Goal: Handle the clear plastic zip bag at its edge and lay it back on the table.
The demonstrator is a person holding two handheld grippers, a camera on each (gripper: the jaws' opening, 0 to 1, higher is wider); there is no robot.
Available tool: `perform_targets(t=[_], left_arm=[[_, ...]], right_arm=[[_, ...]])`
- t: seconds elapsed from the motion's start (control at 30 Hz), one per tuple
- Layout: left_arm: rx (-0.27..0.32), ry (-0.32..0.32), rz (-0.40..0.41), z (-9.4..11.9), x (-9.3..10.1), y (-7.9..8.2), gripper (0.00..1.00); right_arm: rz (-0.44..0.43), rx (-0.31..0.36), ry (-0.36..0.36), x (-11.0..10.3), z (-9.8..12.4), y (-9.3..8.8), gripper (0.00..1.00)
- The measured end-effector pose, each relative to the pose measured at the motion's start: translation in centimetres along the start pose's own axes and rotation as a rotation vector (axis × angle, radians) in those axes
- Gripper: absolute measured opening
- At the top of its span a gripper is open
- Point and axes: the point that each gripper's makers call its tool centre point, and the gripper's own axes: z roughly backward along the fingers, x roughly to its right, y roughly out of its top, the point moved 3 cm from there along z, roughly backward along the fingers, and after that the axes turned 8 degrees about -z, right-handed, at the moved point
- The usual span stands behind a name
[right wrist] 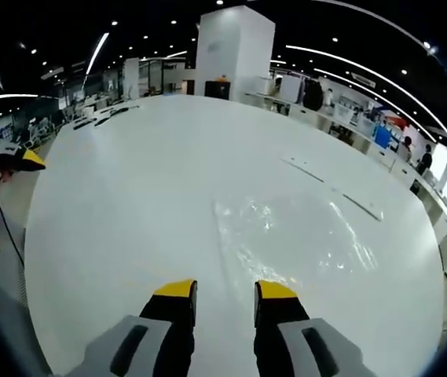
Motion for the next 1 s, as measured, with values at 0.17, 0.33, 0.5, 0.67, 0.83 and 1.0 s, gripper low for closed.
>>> perform_targets(t=[0.17, 0.33, 0.5, 0.67, 0.83, 1.0], left_arm=[[-0.009, -0.007, -0.003, -0.1, 0.1, -0.3, 0.84], [-0.020, -0.014, -0.008, -0.1, 0.1, -0.5, 0.83], [-0.021, -0.008, -0.001, -0.1, 0.0, -0.4, 0.83], [-0.024, -0.013, -0.003, -0.3, 0.1, -0.4, 0.82], [-0.028, -0.019, -0.012, -0.5, 0.3, -0.4, 0.82], [-0.036, -0.028, -0.039, -0.6, 0.0, -0.5, 0.81]], right_arm=[[0.031, -0.023, -0.003, 0.2, -0.5, 0.1, 0.17], [0.025, -0.057, 0.005, 0.4, -1.2, -0.6, 0.16], [0.007, -0.068, 0.007, 0.6, -1.8, -1.0, 0.15], [-0.005, -0.080, -0.003, 1.0, -2.2, -1.1, 0.13], [-0.027, -0.096, -0.007, 1.4, -3.0, -1.4, 0.10], [-0.058, -0.100, 0.002, 1.7, -3.3, -1.4, 0.09]])
